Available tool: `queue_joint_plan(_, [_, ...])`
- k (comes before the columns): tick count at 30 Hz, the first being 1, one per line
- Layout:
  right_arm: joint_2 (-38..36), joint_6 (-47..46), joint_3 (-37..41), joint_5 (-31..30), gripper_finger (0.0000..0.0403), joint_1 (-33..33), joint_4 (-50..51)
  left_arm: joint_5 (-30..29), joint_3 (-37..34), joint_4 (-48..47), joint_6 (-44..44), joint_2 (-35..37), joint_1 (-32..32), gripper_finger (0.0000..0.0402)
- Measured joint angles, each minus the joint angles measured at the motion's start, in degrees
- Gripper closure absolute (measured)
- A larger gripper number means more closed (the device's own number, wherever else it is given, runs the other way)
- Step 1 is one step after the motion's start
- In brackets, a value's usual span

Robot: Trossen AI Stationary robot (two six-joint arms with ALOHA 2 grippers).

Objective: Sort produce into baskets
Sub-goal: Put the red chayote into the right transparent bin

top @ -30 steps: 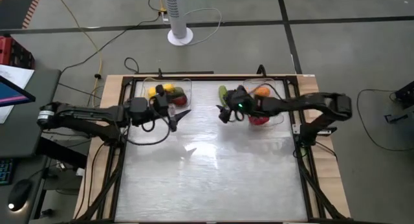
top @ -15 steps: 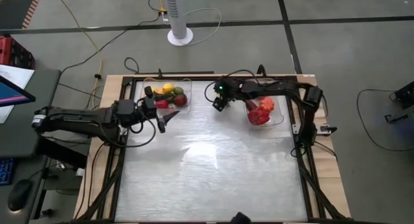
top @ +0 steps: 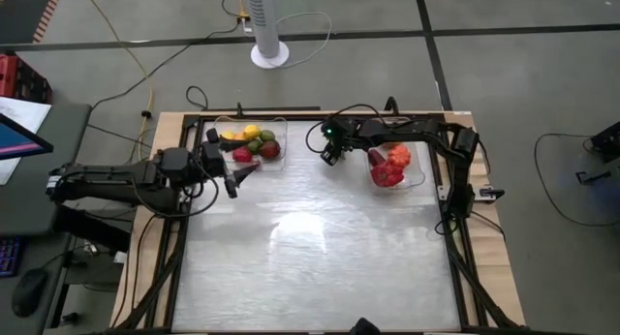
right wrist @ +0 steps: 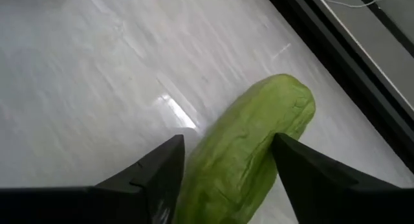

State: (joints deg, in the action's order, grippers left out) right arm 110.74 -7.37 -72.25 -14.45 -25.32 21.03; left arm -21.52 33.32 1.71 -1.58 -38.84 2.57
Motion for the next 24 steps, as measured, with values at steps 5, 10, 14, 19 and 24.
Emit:
queue_joint_plan(5, [-0.4, 0.1, 0.1, -4.1, 0.0163, 1.3, 0.5, 0.5, 0.0, -2.5, 2.1, 2.6, 0.0, 0.0070])
queue_joint_plan(10, [-3.9, 1.2, 0.2, -5.7, 0.0154, 3.4, -1.7, 0.4, 0.0, -4.0, 2.0, 4.5, 0.0, 0.0070])
queue_joint_plan(14, [-5.4, 1.3, 0.1, -6.1, 0.0136, 3.4, -1.0, 0.4, 0.0, -4.6, 1.9, 5.1, 0.0, 0.0070])
queue_joint_plan(19, [-3.9, 1.6, 0.1, -5.1, 0.0109, 2.2, -0.2, 0.4, 0.0, -4.8, 1.9, 5.0, 0.0, 0.0070])
queue_joint_plan(24, [-0.3, 1.2, 0.2, -4.3, 0.0072, 1.4, -0.2, 0.4, 0.0, -4.9, 2.5, 5.0, 0.0, 0.0070])
